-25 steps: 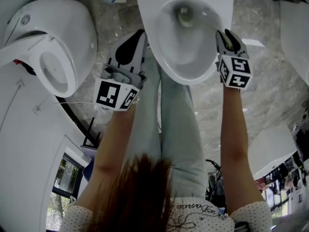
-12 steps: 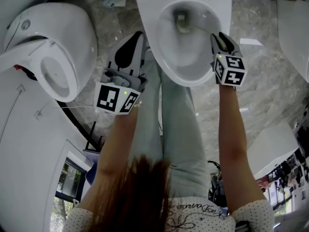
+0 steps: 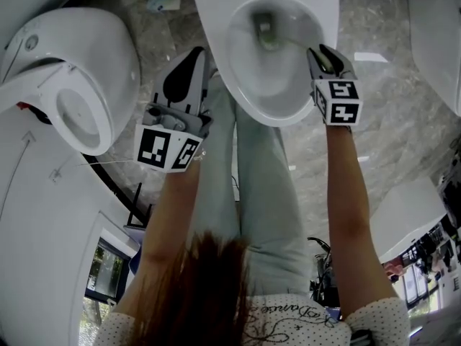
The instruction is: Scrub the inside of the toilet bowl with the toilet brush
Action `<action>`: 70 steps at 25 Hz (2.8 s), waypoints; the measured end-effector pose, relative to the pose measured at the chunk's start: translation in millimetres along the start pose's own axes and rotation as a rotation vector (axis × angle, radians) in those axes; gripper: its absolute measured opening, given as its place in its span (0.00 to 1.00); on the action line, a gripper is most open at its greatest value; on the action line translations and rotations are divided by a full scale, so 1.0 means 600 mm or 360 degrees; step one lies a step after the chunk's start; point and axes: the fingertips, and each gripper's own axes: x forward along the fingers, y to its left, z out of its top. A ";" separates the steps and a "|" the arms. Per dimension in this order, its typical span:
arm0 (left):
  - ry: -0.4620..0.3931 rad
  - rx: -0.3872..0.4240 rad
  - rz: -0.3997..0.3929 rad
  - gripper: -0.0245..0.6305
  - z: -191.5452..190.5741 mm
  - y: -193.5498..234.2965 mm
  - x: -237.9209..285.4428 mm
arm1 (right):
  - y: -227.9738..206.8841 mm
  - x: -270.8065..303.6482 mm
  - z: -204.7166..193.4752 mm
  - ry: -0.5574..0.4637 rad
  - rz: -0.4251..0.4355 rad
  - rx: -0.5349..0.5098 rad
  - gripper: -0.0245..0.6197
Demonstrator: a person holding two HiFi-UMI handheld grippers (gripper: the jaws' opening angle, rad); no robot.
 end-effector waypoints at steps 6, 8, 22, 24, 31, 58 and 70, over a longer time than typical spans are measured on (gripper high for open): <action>0.0013 0.0011 -0.0004 0.04 -0.005 -0.002 0.001 | 0.030 -0.006 0.013 0.0027 0.0037 -0.0401 0.23; 0.0018 0.0012 -0.0004 0.04 -0.006 -0.001 0.000 | 0.035 -0.007 0.016 0.0032 0.0041 -0.0484 0.23; 0.0023 -0.0004 0.0028 0.04 -0.011 0.013 0.000 | 0.017 0.001 0.029 0.0035 0.0025 -0.0548 0.23; 0.0023 -0.0005 0.0029 0.04 -0.010 0.014 0.001 | 0.014 0.002 0.031 0.0039 0.0025 -0.0551 0.23; 0.0021 0.0000 0.0035 0.04 -0.004 0.022 0.004 | -0.011 0.001 0.047 0.0032 -0.0001 -0.0544 0.23; 0.0035 0.0011 0.0036 0.04 -0.002 0.034 0.007 | -0.044 0.009 0.072 -0.0004 -0.0069 -0.0457 0.23; 0.0039 0.0005 0.0038 0.04 -0.007 0.035 0.003 | -0.044 0.022 0.078 -0.0015 -0.0083 -0.0458 0.23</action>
